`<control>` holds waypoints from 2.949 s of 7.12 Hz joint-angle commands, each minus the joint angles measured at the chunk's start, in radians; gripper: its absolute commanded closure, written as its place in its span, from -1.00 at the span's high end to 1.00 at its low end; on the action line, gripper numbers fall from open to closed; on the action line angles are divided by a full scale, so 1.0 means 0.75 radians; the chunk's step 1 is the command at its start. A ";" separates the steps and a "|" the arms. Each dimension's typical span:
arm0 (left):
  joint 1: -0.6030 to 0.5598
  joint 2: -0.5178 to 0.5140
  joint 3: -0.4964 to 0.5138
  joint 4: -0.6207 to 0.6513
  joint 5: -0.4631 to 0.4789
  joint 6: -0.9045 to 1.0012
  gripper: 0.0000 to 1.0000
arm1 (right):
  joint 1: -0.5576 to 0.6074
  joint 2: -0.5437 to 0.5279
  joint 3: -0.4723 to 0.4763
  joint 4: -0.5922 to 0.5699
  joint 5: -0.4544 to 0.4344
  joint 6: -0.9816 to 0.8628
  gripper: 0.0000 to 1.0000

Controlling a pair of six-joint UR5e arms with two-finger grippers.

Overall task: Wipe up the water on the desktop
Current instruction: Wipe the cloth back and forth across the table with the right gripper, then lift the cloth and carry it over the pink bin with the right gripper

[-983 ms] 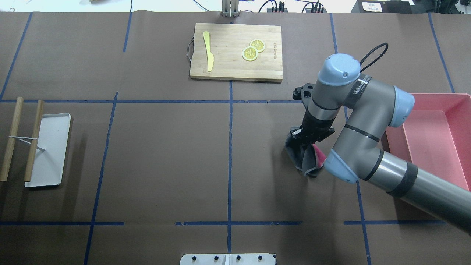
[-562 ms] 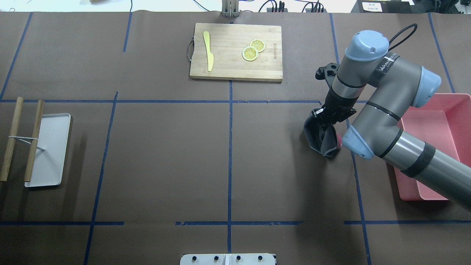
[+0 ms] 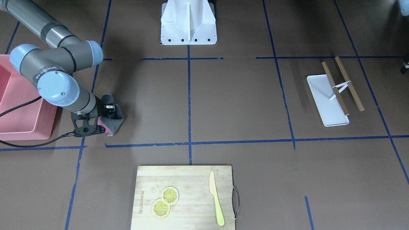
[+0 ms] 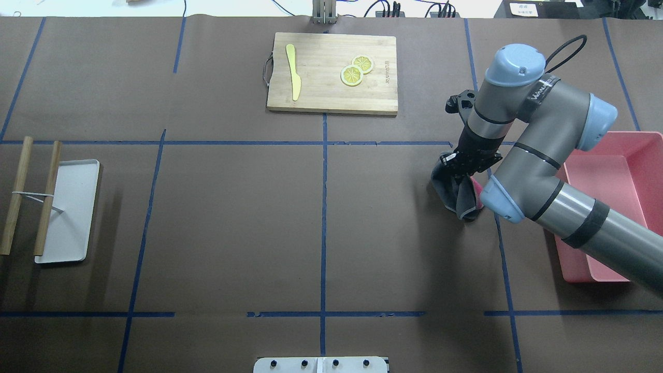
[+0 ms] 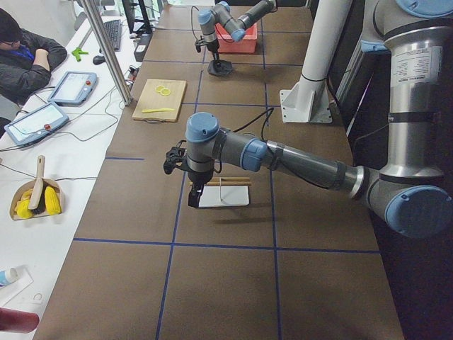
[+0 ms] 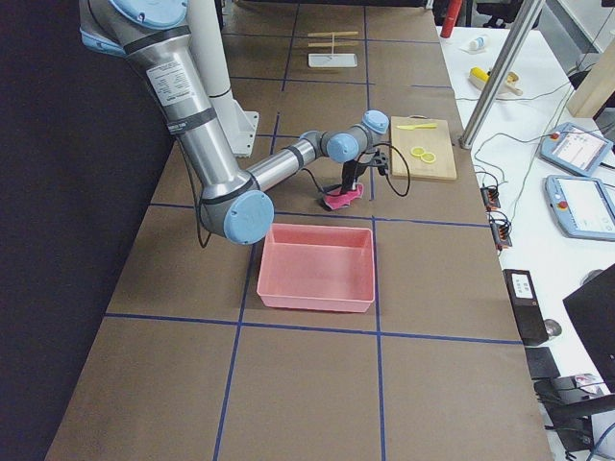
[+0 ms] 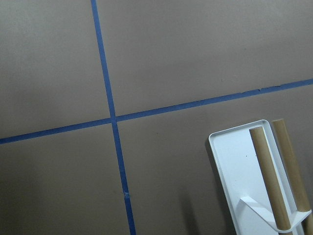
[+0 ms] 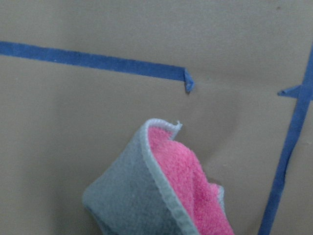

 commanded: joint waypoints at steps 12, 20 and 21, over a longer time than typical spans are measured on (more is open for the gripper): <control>-0.150 -0.009 0.299 0.202 -0.110 0.310 1.00 | 0.157 -0.072 0.611 0.010 -0.105 0.261 -0.99; -0.148 -0.021 0.303 0.198 -0.166 0.289 1.00 | 0.678 -0.848 0.699 -0.177 0.061 -0.686 -0.94; -0.148 -0.021 0.301 0.196 -0.166 0.289 1.00 | 0.678 -0.848 0.701 -0.175 0.061 -0.686 -0.92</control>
